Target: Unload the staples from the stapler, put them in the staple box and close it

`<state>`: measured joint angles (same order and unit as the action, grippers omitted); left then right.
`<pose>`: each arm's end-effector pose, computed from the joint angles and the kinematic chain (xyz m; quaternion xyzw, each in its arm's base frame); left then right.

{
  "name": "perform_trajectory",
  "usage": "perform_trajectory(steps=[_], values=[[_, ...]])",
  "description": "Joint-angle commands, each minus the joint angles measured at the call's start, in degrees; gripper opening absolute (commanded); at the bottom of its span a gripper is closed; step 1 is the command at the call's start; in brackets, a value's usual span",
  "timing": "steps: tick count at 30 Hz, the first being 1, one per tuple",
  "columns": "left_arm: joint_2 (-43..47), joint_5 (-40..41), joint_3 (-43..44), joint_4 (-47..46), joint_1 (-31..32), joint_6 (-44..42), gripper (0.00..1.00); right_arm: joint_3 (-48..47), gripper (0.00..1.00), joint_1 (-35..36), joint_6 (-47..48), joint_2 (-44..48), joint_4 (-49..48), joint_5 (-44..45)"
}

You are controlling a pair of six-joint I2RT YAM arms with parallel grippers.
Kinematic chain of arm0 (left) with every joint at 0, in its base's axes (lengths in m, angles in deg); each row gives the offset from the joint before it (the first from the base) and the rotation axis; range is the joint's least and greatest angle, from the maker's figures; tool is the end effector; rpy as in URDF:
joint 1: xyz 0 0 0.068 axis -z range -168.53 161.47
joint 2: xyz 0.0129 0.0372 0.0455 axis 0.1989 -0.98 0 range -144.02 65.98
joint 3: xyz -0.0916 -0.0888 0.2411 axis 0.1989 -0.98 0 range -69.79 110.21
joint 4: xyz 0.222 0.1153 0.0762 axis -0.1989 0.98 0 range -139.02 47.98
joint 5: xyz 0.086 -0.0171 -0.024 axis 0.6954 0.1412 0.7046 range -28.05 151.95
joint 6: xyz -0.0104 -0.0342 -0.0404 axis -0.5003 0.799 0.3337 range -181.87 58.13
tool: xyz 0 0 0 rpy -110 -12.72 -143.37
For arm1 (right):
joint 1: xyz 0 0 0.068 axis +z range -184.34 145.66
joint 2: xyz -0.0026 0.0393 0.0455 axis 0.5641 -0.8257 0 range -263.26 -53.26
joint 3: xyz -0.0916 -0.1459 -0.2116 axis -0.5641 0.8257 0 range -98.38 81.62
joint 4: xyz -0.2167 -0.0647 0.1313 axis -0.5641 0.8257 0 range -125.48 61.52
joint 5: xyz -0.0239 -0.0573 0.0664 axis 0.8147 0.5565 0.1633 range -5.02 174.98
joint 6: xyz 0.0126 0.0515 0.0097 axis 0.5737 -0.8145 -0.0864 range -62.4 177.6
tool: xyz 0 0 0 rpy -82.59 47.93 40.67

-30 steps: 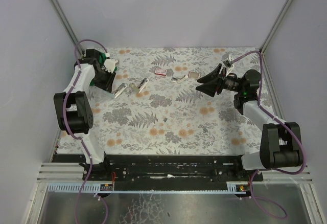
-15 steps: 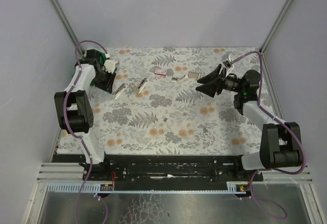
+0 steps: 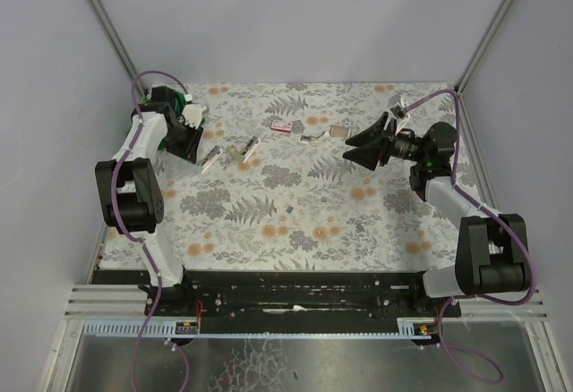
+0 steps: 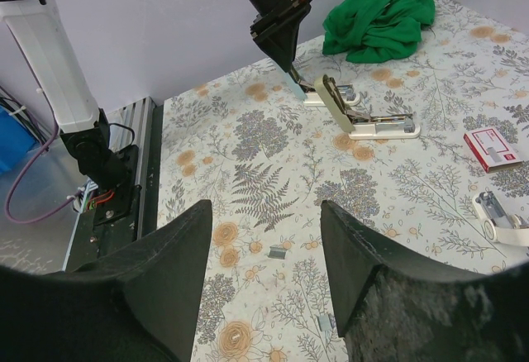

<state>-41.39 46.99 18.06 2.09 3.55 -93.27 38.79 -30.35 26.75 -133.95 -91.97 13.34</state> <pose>0.3834 0.0441 0.2379 0.2202 0.9525 -0.0647 0.2002 0.2853 0.0538 0.2983 -0.3525 0.5705 0.5229 0.5262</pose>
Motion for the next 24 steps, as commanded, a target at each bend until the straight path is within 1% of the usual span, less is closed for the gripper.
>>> perform_trajectory(steps=[1,8,12,18,22,24], values=[[-0.1,0.3,0.2,-2.9,-0.5,0.8,0.23,0.0,0.62,0.4,0.5,0.9,-3.2,-0.8],[0.2,0.2,0.3,-3.1,-0.5,1.1,0.31,0.0,0.62,0.5,0.5,0.9,-3.2,-0.8],[0.2,0.3,0.3,-3.3,-0.4,1.1,0.4,0.0,0.62,0.5,0.6,0.9,-3.2,-0.8],[0.2,0.1,0.6,-3.4,-0.5,1.4,0.42,0.1,0.62,0.5,0.5,0.9,-3.2,-0.9],[0.3,0.1,0.8,-3.5,-0.5,1.5,0.47,0.1,0.62,0.5,0.5,0.8,-3.2,-0.8],[0.4,0.0,1.1,-3.5,-0.5,1.6,0.52,0.0,0.63,0.6,0.6,0.7,-3.2,-0.8]])
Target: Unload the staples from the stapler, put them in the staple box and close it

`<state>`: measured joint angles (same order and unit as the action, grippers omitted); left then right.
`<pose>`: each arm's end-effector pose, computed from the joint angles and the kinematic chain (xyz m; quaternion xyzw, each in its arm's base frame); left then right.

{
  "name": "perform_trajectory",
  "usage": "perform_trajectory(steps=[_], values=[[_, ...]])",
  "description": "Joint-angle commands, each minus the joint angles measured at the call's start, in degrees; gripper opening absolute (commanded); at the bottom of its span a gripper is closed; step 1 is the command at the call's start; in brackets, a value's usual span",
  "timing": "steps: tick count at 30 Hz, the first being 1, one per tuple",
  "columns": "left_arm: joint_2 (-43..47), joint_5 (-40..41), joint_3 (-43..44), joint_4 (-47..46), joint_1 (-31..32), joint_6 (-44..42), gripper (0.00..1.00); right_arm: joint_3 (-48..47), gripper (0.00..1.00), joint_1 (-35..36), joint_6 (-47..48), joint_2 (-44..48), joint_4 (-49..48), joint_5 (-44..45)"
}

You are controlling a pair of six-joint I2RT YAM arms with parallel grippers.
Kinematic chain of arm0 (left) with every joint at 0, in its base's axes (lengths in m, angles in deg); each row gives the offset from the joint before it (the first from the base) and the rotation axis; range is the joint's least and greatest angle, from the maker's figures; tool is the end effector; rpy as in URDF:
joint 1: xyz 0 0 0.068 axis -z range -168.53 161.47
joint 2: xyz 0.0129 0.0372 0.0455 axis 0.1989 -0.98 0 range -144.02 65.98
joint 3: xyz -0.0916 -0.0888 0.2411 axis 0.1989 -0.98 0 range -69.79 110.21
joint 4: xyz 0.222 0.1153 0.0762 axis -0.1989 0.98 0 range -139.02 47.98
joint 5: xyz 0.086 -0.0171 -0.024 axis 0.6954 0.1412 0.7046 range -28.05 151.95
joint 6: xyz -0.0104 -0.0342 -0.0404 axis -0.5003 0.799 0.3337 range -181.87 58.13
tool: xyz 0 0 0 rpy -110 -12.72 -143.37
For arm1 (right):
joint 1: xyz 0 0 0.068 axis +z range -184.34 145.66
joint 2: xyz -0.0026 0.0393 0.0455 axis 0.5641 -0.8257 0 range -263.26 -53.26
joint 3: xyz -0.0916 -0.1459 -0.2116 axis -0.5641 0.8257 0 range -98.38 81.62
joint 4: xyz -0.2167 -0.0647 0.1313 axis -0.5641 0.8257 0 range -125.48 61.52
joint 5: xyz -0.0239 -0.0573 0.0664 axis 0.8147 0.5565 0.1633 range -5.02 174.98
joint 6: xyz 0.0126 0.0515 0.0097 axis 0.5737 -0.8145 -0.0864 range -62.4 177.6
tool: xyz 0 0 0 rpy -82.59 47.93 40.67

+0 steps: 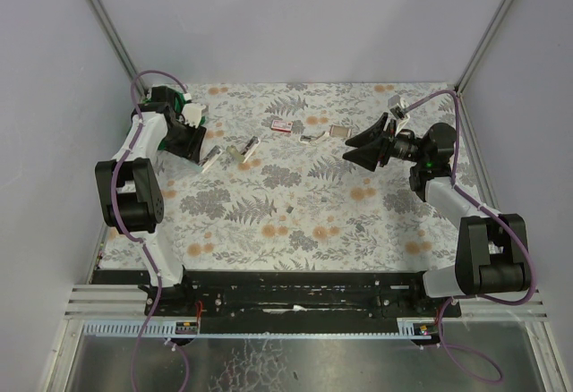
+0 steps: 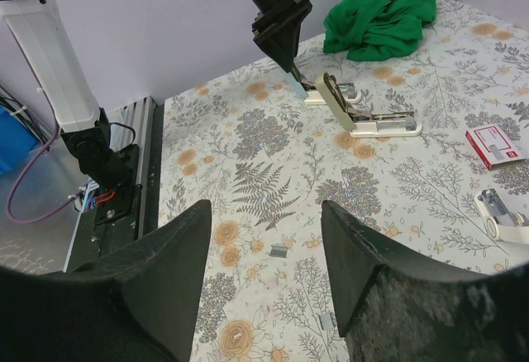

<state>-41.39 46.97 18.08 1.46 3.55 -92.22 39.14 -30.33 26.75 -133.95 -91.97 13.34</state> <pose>0.3845 0.0442 0.2384 0.2120 0.9533 -0.0648 0.2049 0.2848 0.0539 0.2964 -0.3511 0.5722 0.5239 0.5243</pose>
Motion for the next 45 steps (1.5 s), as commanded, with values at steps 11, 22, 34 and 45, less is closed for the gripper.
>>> perform_trajectory(steps=[11,22,34,45], values=[[0.7,-0.8,3.5,-2.8,-0.5,1.9,0.8,-0.6,0.74,0.6,2.5,0.7,-1.0,-1.1],[3.2,-2.1,1.6,-5.0,-0.5,2.5,0.9,-1.3,0.79,0.7,6.3,2.0,3.9,-0.3],[12.3,-9.5,-2.5,-9.3,-0.2,5.4,1.0,-19.6,0.99,0.7,34.7,1.7,52.1,22.2],[25.2,-10.0,-9.9,-14.4,11.2,5.1,1.0,-44.5,0.99,5.0,39.8,-19.2,74.4,45.5]])
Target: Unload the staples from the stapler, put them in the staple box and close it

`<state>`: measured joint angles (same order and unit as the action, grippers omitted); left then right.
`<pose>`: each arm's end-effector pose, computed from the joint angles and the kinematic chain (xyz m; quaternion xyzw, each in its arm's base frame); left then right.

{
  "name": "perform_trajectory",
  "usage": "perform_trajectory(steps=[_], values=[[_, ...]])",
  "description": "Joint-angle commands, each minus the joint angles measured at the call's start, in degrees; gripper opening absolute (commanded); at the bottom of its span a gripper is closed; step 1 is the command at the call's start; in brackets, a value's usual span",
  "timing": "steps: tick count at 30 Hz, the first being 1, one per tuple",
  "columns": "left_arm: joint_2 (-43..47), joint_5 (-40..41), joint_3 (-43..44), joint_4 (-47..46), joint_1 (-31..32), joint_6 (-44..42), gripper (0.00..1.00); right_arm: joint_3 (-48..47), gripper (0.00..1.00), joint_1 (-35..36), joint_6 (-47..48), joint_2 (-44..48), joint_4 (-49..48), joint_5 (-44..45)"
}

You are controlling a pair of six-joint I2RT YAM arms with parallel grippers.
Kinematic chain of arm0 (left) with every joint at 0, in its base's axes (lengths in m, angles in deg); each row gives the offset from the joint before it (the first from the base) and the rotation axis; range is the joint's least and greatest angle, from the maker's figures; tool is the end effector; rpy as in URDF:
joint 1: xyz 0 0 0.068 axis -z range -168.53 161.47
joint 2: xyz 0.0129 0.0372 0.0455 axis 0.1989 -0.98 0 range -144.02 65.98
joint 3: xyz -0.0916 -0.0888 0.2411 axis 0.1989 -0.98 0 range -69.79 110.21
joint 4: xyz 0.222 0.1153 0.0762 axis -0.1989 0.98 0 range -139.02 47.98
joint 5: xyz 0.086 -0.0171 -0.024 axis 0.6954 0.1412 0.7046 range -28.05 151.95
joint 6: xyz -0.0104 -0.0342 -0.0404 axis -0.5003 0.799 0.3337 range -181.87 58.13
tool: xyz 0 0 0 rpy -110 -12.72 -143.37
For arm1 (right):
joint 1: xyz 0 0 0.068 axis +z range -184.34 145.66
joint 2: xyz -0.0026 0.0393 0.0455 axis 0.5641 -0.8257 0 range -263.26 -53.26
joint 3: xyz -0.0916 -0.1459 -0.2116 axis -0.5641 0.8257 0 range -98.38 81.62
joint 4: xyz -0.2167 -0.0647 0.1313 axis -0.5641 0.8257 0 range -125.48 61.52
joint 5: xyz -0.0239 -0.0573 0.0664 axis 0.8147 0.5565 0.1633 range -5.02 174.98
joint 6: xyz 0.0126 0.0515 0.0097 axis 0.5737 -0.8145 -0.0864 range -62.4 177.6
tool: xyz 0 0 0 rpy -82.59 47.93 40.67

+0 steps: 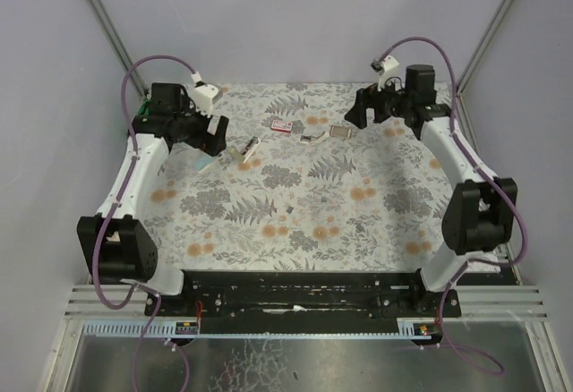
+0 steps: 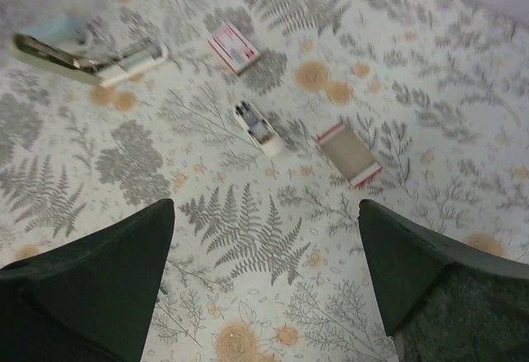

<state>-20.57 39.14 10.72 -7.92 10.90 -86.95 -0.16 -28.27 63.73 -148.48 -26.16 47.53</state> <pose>0.3269 -0.0105 0.3326 0.2642 0.8764 -0.1000 0.3901 0.3861 0.0629 0.3383 -0.2605 0.7653 0.2670 0.5245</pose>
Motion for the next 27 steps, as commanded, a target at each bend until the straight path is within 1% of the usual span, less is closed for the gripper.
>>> perform_trajectory(steps=[1,5,8,12,14,18,21,23,27], values=[[5.5,-2.9,-3.4,-5.4,5.0,-0.6,1.0,-6.3,0.99,3.3,2.9,-6.5,8.6,12.4],[8.8,-4.7,-6.4,-6.1,8.2,-2.3,1.0,-11.8,0.99,4.4,0.8,-12.7,9.7,16.4],[10.3,-4.6,-9.0,-7.1,10.1,-3.1,1.0,-15.6,0.99,4.7,0.5,-17.0,9.7,16.3],[12.1,-5.9,-12.2,-9.6,11.2,-2.6,1.0,-18.9,0.99,5.0,0.3,-21.6,8.1,23.5],[12.4,-5.9,-12.8,-10.5,11.6,-1.9,1.0,-21.0,0.96,5.0,-1.1,-23.9,8.3,27.7],[12.9,-6.9,-14.1,-11.9,11.8,-0.6,1.0,-22.3,0.92,5.0,-4.7,-27.1,8.2,32.5],[13.5,-6.5,-15.1,-12.2,11.9,-0.8,1.0,-22.3,0.87,5.0,-7.2,-28.8,8.1,34.6],[14.2,-6.0,-15.9,-12.9,11.9,-0.6,1.0,-22.3,0.85,5.0,-8.3,-29.8,7.9,35.7],[14.8,-6.2,-16.6,-13.3,11.9,-0.3,1.0,-23.2,0.75,5.0,-9.8,-31.8,8.0,35.4]])
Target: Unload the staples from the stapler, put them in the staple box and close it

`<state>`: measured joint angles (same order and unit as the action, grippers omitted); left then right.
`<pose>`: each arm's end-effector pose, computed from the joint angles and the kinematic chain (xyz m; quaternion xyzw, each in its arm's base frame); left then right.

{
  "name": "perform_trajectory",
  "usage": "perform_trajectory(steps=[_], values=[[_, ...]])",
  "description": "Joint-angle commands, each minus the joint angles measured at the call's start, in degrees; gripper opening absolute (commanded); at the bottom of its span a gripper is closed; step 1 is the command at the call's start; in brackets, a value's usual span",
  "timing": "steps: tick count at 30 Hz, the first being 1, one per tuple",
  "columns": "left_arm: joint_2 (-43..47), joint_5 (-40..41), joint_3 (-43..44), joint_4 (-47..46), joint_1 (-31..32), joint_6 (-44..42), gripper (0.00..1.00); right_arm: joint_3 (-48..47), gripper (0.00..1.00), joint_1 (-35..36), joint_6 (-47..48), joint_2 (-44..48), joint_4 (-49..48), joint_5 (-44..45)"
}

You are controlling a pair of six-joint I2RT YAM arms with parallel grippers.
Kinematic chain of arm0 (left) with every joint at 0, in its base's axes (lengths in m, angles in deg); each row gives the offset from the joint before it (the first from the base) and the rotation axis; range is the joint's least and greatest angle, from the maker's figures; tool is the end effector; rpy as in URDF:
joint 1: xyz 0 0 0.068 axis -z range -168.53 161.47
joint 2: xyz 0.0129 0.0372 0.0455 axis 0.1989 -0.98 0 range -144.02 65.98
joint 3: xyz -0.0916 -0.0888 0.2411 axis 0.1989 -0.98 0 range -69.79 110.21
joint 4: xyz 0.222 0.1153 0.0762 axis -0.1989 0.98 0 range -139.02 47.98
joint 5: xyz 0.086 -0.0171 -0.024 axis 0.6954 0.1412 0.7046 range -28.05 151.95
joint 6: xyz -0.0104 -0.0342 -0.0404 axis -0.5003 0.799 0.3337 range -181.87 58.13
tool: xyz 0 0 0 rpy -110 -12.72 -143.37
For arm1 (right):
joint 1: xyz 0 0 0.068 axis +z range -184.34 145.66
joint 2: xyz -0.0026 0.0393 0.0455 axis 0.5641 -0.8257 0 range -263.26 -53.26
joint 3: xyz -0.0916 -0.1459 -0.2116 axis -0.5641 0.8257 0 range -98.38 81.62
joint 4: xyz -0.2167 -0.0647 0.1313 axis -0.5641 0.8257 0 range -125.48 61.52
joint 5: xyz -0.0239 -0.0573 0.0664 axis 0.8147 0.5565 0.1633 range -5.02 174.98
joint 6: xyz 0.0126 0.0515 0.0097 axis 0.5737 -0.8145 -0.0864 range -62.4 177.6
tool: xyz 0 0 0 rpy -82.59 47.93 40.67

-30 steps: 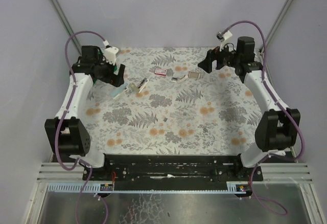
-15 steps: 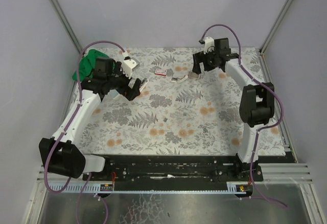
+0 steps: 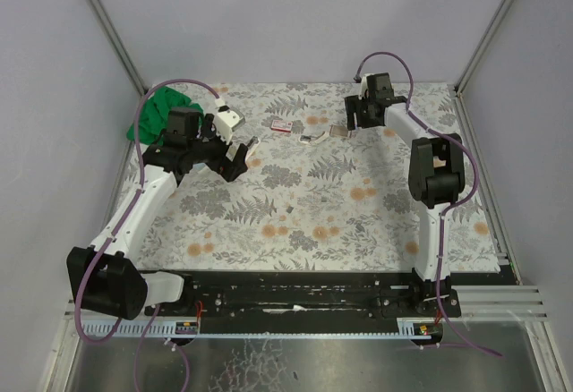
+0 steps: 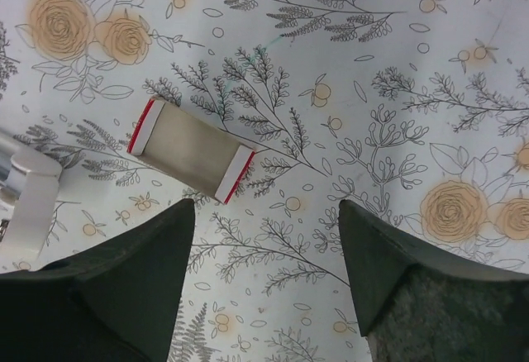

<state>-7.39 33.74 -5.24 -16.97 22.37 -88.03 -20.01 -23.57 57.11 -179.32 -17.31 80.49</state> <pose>0.2674 -0.0686 0.3192 0.3763 0.8042 -0.1661 0.4291 0.4945 0.0970 0.2062 -0.0976 0.9099 0.0750 0.3962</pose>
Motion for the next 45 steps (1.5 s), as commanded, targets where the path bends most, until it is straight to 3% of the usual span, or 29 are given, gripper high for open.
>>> perform_trajectory(steps=[1,5,11,22,27,35,45], values=[[1.7,-0.8,-0.8,-4.3,0.4,0.8,1.0,-3.9,0.71,0.3,-3.6,-1.4,-0.6,1.9],[2.3,-0.7,-1.4,-4.8,0.4,1.0,1.0,-5.5,0.57,0.2,-5.3,-3.4,0.3,0.2],[3.2,-0.5,-2.2,-5.7,0.4,1.3,1.0,-8.0,0.46,0.2,-6.1,-7.0,1.7,-0.6],[3.5,-0.5,-2.8,-6.5,0.3,1.5,1.0,-11.4,0.43,0.1,-7.3,-11.1,3.1,-2.7],[3.6,-0.5,-2.9,-6.7,0.4,1.5,1.0,-11.3,0.36,0.2,-7.5,-11.5,3.5,-3.9],[3.8,-0.7,-3.4,-7.2,0.3,1.6,1.0,-8.6,0.34,0.2,-7.9,-8.9,3.2,-4.7],[4.6,-0.5,-3.8,-7.6,0.3,1.8,1.0,-5.8,0.24,0.2,-8.5,-7.0,2.4,-7.1]])
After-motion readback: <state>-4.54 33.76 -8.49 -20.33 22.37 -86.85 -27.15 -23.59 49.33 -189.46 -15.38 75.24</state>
